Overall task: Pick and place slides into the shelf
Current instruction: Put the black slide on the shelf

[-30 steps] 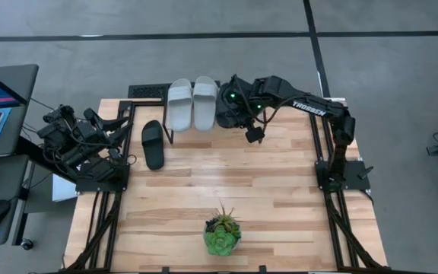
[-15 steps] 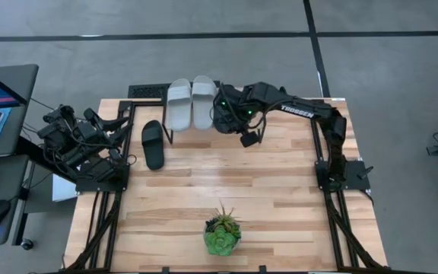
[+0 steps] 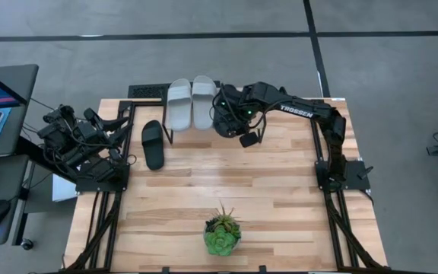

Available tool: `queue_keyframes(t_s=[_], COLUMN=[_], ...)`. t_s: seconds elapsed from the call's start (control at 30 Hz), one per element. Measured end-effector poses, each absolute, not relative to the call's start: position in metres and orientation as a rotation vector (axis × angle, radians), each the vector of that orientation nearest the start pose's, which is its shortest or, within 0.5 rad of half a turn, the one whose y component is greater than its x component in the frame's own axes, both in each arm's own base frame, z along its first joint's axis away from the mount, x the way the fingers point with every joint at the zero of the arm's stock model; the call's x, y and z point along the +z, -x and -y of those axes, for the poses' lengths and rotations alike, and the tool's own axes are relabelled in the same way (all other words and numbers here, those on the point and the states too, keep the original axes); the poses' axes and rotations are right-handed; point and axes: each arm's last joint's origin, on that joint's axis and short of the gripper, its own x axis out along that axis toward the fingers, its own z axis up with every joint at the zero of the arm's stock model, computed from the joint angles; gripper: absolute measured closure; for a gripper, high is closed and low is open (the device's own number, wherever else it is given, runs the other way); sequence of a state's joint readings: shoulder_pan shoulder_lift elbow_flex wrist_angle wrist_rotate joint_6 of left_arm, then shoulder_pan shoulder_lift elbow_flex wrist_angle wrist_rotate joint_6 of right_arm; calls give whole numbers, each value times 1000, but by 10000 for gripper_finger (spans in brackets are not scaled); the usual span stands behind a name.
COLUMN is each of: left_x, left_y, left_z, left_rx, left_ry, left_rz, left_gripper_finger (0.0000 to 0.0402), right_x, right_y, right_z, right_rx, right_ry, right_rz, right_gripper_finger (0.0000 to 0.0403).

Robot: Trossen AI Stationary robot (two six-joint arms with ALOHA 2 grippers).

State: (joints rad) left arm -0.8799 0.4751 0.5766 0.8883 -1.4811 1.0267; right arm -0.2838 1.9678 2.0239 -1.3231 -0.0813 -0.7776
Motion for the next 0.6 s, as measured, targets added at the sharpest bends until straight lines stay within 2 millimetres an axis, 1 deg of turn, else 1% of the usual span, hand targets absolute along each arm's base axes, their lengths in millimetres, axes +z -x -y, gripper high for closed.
queue_keyframes(t_s=[0.33,0.47,0.6], left_x=[368,368,368], left_y=[-61,-61,-61], left_z=[29,29,29], left_rx=[642,642,643], left_ry=[-61,-62,-67], left_rz=[60,60,58], left_gripper_finger=[299,299,299], right_x=[328,328,340], right_y=[-374,-374,-373], right_z=[112,103,89], right_rx=[287,292,267], right_ry=[456,500,570], right_rz=[-1265,-1302,-1300], right_gripper_finger=[301,300,301])
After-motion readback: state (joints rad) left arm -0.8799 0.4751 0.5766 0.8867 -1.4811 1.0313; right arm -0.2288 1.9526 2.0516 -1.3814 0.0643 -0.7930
